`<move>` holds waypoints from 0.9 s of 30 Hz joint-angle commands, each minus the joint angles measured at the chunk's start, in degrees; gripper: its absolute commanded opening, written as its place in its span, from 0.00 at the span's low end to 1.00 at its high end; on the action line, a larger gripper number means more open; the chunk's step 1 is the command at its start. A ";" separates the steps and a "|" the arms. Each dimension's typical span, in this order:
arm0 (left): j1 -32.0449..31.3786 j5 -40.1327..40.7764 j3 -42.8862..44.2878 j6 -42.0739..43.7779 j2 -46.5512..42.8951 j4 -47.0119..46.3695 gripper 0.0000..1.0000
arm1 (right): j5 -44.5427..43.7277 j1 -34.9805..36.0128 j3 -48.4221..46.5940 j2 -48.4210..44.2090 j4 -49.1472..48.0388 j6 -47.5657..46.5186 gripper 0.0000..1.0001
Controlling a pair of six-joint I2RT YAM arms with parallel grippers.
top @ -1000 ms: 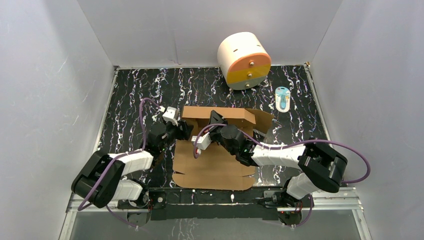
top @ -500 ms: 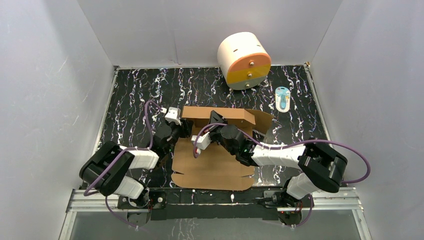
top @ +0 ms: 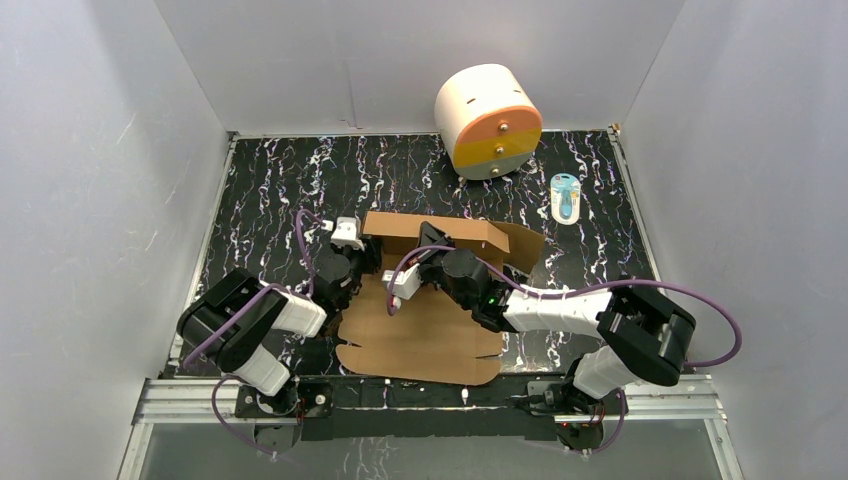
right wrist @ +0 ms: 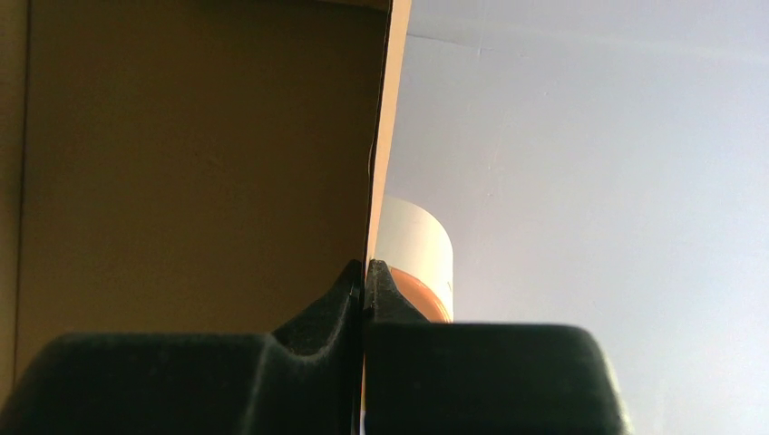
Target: Fold the paper box
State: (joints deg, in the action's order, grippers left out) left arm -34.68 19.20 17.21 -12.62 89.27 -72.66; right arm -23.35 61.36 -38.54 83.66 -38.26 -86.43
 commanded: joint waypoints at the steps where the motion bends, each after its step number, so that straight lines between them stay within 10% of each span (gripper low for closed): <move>1: 0.00 12.34 0.57 0.28 -0.09 -3.87 0.37 | 1.76 0.42 0.48 -1.74 1.57 1.54 0.00; 27: -4.96 42.69 9.81 -3.83 8.05 3.59 0.28 | 4.00 0.78 -2.67 0.05 3.63 1.44 0.00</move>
State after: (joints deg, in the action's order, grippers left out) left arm -41.87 47.81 24.58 -14.96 96.07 -74.17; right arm -21.69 61.14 -40.10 83.74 -37.12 -85.32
